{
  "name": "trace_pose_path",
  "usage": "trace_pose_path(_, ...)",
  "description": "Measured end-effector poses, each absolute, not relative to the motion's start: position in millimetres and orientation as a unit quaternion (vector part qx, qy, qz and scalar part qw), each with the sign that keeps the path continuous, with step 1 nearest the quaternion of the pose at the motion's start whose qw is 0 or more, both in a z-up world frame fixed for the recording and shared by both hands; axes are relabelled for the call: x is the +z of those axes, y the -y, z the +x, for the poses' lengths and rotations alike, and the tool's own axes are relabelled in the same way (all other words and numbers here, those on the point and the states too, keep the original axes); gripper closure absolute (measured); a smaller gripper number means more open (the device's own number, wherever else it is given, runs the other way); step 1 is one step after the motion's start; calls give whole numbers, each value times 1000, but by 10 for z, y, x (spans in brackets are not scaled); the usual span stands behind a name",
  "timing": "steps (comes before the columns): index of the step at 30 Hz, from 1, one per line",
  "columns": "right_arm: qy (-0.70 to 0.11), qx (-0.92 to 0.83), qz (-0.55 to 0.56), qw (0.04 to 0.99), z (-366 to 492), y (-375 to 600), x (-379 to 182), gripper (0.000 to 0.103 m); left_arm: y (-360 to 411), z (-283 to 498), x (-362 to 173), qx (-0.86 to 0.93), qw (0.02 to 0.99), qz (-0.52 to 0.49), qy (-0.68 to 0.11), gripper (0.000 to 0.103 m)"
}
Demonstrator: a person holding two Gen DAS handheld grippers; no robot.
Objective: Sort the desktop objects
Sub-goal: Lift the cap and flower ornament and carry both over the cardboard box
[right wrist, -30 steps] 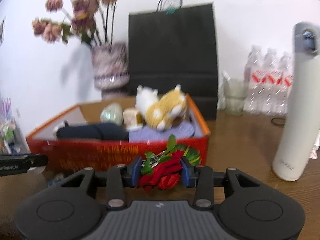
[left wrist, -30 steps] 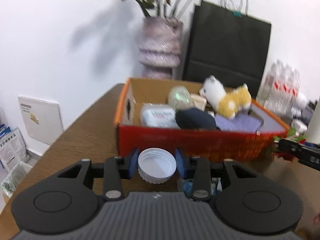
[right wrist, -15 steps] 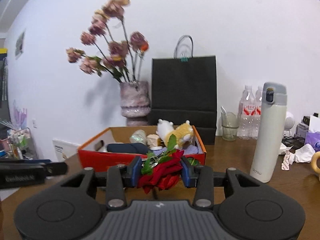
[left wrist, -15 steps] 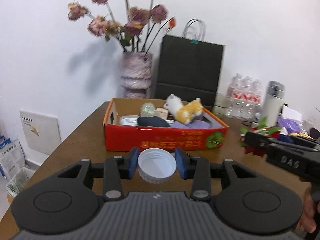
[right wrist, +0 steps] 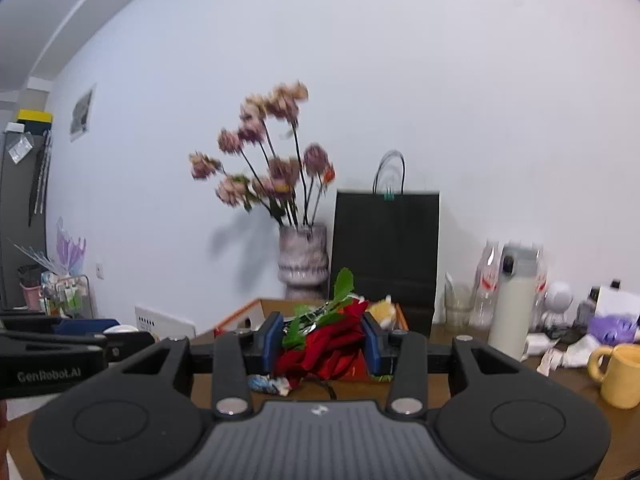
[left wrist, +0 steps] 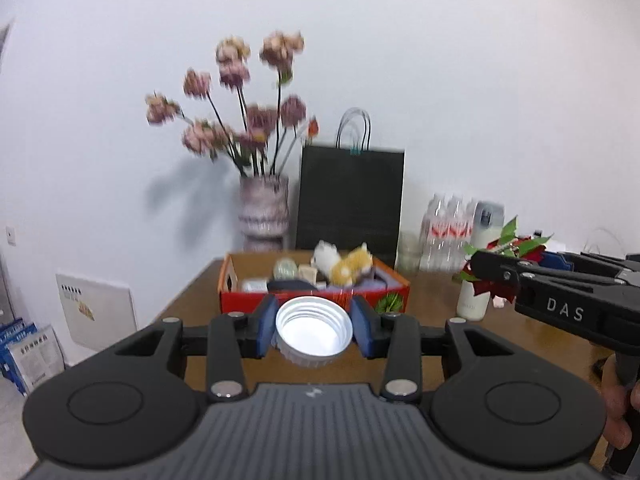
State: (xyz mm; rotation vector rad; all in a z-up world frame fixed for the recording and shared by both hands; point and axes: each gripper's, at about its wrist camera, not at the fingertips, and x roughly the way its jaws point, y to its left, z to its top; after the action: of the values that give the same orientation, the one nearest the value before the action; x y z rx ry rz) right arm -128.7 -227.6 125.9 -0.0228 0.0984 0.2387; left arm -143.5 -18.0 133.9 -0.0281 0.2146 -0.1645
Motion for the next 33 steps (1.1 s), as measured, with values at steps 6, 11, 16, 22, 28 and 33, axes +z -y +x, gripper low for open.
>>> trace_pose_path(6,-5,119,-13,993,-1711,2332,1443,63,155,-1796,1546,-81,995,-4,-61,62)
trace_pose_path(11,15,114,-11,993,-1842,2411,1529,63,191,-1862,1626,-84,995,-3,-47,62)
trace_pose_path(16,20,112,-21,993,-1626,2417,1656,63,197,-1615,1774,-79,996,2,-51,62)
trace_pose_path(22,52,115,-27,992,-1021,2421,2300,63,23,-958,2434,-82,996,1,-23,62)
trace_pose_path(28,-58,158,-43,985,359,2473,3013,63,-203,468,2995,-140,979,-40,-140,62)
trace_pose_path(33,-241,180,-42,953,1778,2415,3043,63,-126,1676,2998,-162,942,-32,-293,62)
